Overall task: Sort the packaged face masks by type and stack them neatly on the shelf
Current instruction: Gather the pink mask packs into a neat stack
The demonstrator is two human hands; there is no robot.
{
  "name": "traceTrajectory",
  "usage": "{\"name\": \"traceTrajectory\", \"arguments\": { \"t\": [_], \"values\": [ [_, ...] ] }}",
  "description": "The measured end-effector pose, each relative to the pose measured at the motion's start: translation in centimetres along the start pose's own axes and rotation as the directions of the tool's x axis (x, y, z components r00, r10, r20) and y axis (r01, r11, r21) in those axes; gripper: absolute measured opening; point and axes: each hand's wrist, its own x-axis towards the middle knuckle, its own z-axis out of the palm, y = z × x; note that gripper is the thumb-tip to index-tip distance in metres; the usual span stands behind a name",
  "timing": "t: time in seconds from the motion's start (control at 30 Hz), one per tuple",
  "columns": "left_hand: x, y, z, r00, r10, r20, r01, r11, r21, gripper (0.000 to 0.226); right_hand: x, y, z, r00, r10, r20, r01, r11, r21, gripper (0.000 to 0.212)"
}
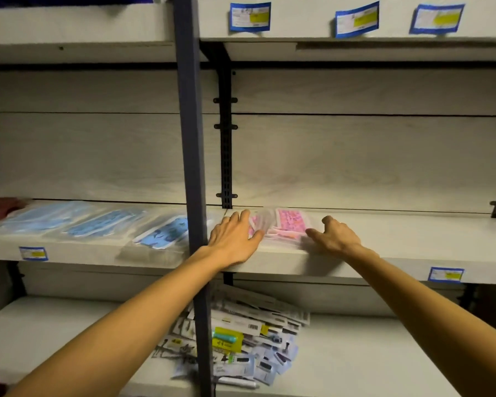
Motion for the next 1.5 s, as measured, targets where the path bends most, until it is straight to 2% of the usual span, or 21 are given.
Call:
{"name": "traceTrajectory", "arguments": {
  "t": [0.07,0.17,0.27,0.33,0.37,0.4,0.47,0.53,0.6,0.73,0.87,1.0,1.03,1.1,1.17,1.23,1.3,1.37,1.43,1.5],
  "values": [
    [1.9,0.6,0.5,0.986,-0.131,0.106,0.131,0.991,0.011,0.075,1.8,0.6,-0.2,0.999,-0.025,0.039,0.021,0.995,0.098,0.061],
    [4.0,1.7,1.4,0.927,-0.295,0.233,0.295,0.955,0.036,0.079,4.2,1.2,-0.5,0.986,-0.1,0.13,0.064,0.964,0.26,0.065],
    [5.7,2.8,2.1,0.919,-0.345,0.193,0.351,0.936,0.003,0.069,5.9,1.6,-0.5,0.965,-0.136,0.225,0.038,0.918,0.394,0.065],
    [7.1,3.7,2.0,0.899,-0.394,0.192,0.42,0.899,-0.123,0.064,7.1,2.2,-0.5,0.956,-0.159,0.245,0.04,0.902,0.43,0.06],
    [7.9,4.1,1.9,0.883,-0.42,0.209,0.463,0.851,-0.246,0.061,7.7,2.5,-0.6,0.953,-0.174,0.249,0.048,0.895,0.443,0.057],
    [8.6,4.5,1.9,0.863,-0.449,0.232,0.505,0.761,-0.406,0.055,8.3,3.0,-0.7,0.949,-0.188,0.253,0.059,0.895,0.443,0.056],
    [9.7,5.3,2.1,0.804,-0.497,0.327,0.571,0.491,-0.658,0.037,9.3,4.2,-0.9,0.945,-0.206,0.253,0.088,0.907,0.411,0.057],
    [10.2,5.9,2.4,0.749,-0.468,0.47,0.629,0.276,-0.727,0.021,10.2,5.5,-1.1,0.941,-0.228,0.252,0.116,0.912,0.393,0.062],
    [10.7,6.4,3.2,0.737,-0.395,0.549,0.652,0.201,-0.731,0.023,10.7,6.8,-1.5,0.921,-0.276,0.274,0.148,0.901,0.408,0.064],
    [12.0,8.4,4.2,0.767,-0.366,0.527,0.63,0.273,-0.727,0.021,10.9,9.0,-2.4,0.883,-0.341,0.324,0.142,0.85,0.508,0.058],
    [13.1,11.2,5.0,0.8,-0.34,0.495,0.594,0.335,-0.731,0.025,10.9,11.3,-3.2,0.893,-0.344,0.291,0.14,0.825,0.547,0.049],
    [13.5,13.5,6.5,0.87,-0.337,0.36,0.479,0.408,-0.777,0.031,11.7,14.7,-3.8,0.969,-0.225,0.106,0.154,0.875,0.459,0.046],
    [13.6,14.1,6.8,0.886,-0.322,0.335,0.45,0.417,-0.79,0.029,11.9,15.4,-4.1,0.983,-0.172,0.07,0.115,0.859,0.5,0.046],
    [14.0,15.0,7.5,0.916,-0.27,0.298,0.388,0.402,-0.829,0.019,12.1,16.3,-4.5,0.996,-0.076,0.047,0.031,0.784,0.62,0.049],
    [14.7,15.9,8.4,0.94,-0.235,0.246,0.32,0.369,-0.872,0.007,11.9,16.8,-4.7,0.996,-0.002,0.088,-0.062,0.686,0.725,0.064],
    [15.4,17.1,8.9,0.955,-0.198,0.219,0.276,0.34,-0.899,0.01,11.0,17.1,-5.0,0.983,-0.031,0.181,-0.137,0.535,0.834,0.073],
    [16.2,18.5,9.1,0.967,-0.165,0.193,0.242,0.363,-0.9,0.01,10.5,18.0,-4.8,0.963,-0.084,0.256,-0.205,0.387,0.899,0.067],
    [17.0,20.5,9.4,0.98,-0.11,0.165,0.194,0.351,-0.916,0.018,10.3,19.2,-5.6,0.954,-0.106,0.28,-0.24,0.291,0.926,0.054],
    [17.7,22.5,9.8,0.988,-0.06,0.14,0.152,0.331,-0.931,0.03,10.5,20.7,-6.8,0.966,-0.118,0.229,-0.196,0.24,0.951,0.046],
    [18.3,24.6,10.2,0.993,0.005,0.122,0.112,0.351,-0.93,0.033,10.5,22.1,-8.0,0.981,-0.114,0.16,-0.134,0.205,0.97,0.039]
  ]
}}
